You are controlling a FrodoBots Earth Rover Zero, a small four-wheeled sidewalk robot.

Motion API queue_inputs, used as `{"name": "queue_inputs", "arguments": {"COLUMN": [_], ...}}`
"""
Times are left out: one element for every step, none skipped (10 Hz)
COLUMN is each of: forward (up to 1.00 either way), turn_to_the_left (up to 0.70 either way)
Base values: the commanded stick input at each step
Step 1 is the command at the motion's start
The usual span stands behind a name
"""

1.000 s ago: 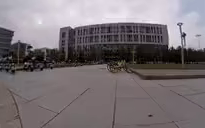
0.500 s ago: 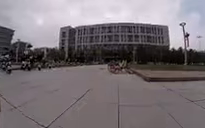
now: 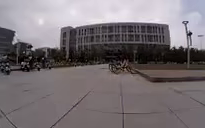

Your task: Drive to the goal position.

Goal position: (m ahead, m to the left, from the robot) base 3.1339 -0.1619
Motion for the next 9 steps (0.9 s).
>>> {"name": "queue_inputs", "arguments": {"forward": [0.7, 0.7, 0.7, 0.7, 0.7, 0.7, 0.7, 0.7, 0.7], "turn_to_the_left": [0.0, 0.0, 0.0, 0.0, 0.0, 0.0, 0.0, 0.0, 0.0]}}
